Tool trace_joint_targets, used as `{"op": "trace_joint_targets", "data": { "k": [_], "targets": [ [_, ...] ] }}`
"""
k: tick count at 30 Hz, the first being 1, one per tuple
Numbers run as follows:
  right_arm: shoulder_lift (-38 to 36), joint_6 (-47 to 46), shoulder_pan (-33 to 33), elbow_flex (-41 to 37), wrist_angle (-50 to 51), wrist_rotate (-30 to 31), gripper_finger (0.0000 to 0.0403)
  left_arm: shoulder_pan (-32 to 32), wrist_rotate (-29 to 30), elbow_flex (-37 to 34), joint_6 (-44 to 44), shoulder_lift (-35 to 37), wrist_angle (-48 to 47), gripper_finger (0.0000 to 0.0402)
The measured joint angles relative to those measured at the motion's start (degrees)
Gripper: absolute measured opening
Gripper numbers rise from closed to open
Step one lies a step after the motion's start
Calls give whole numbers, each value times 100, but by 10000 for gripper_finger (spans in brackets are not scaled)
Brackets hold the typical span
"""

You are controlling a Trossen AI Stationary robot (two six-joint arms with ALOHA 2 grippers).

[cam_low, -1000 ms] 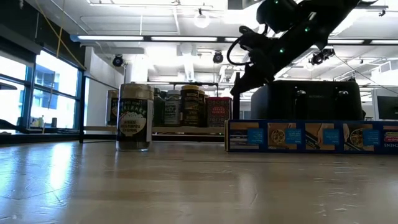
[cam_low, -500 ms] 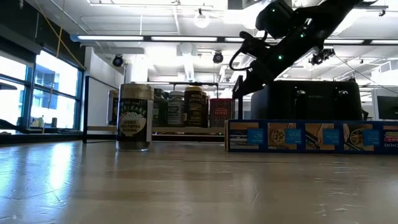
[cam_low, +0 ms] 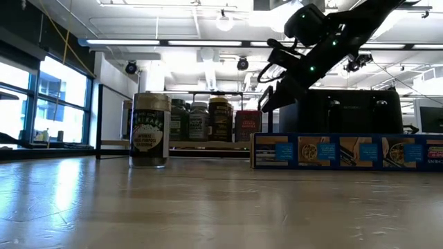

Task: Shelf spices
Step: Adjust the shelf, then put the gold seasoning bottle on the shelf aligned with the other gold seasoning bottles

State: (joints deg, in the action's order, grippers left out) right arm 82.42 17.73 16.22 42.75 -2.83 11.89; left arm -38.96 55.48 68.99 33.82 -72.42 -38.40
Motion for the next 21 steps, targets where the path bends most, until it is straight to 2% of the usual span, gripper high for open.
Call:
{"op": "trace_joint_targets", "data": {
  "k": [5,9,14,16,21],
  "targets": [
    [-283,-130,-471,79,-134,188,0,0,30,-54,482,-11,-207,314],
    [-612,-249,-1116,96,-184,608,0,110,656,-485,801,-31,335,314],
    [-918,-944,-1921,111,-239,700,0,536,842,-746,720,-28,879,314],
    [-952,-1192,-2237,111,-241,699,0,726,449,-742,635,-15,941,314],
    [-954,-1463,-2943,111,-236,737,0,1332,-1596,-743,-702,-5,1006,314]
  ]
}}
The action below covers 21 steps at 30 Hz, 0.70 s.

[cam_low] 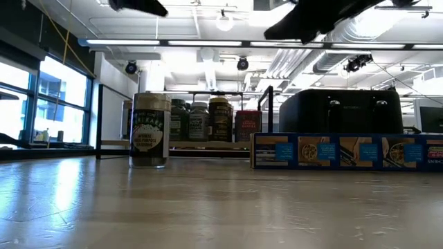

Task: Shelf spices
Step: Put the gold seasoning bottle on the shelf aligned with the other gold seasoning bottles

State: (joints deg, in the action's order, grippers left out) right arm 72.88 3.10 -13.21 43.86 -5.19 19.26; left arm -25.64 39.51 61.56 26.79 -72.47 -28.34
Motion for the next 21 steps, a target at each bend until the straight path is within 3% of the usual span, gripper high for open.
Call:
{"op": "trace_joint_targets", "data": {
  "k": [6,11,16,21],
  "targets": [
    [0,-238,-530,0,26,605,0,1071,-1865,118,-966,-8,-502,315],
    [0,-329,-645,0,26,768,0,1989,-2624,770,-1135,-401,-2100,315],
    [0,-361,-618,0,96,770,0,2471,-3423,1371,-1730,-1282,-3002,315],
    [0,-706,-618,0,375,768,0,2676,-3491,2032,-2122,-2199,-3837,315]
  ]
}}
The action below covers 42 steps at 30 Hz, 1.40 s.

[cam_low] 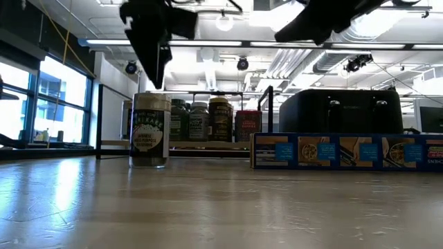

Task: Shelf spices
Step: Put the gold seasoning bottle on the shelf aligned with the other gold seasoning bottles

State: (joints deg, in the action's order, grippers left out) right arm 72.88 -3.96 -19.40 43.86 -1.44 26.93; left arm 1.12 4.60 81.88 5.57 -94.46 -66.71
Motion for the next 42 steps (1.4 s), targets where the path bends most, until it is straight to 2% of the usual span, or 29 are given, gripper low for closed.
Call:
{"op": "trace_joint_targets", "data": {
  "k": [3,8,10,21,32,39,42],
  "targets": [
    [0,-179,-26,0,291,1,0,65,-25,248,-76,-385,-282,315],
    [0,-377,-110,-167,364,1,0,159,-744,346,-45,-706,-381,315],
    [0,-457,-158,-276,296,13,0,181,-842,346,10,-767,-427,315],
    [2,-571,-382,-1014,-765,205,0,117,-916,286,448,-785,-362,315],
    [2,-473,-514,-1038,-889,458,0,-34,-739,275,1023,-703,-381,315],
    [2,-460,-514,-1038,-910,458,0,-103,-723,362,747,-539,-376,315],
    [2,-460,-514,-1038,-920,458,0,-265,-477,362,366,-513,-414,315]
  ]
}}
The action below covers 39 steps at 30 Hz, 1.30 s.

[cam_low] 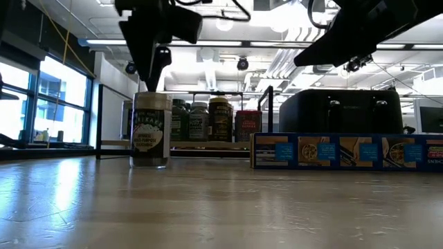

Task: Shelf spices
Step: Put the gold seasoning bottle on the shelf aligned with the other gold seasoning bottles

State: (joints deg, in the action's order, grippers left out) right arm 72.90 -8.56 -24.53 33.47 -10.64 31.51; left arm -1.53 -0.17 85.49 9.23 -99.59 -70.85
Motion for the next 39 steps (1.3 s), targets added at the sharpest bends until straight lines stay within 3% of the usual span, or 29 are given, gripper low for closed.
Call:
{"op": "trace_joint_targets", "data": {
  "k": [5,22,39],
  "targets": [
    [0,-26,0,0,2,-4,0,-177,233,0,-380,-26,171,315],
    [0,0,-70,0,3,-20,0,-178,720,-328,-245,-107,604,315],
    [0,-42,-192,4,31,0,0,-38,672,-323,-500,-320,709,312]
  ]
}}
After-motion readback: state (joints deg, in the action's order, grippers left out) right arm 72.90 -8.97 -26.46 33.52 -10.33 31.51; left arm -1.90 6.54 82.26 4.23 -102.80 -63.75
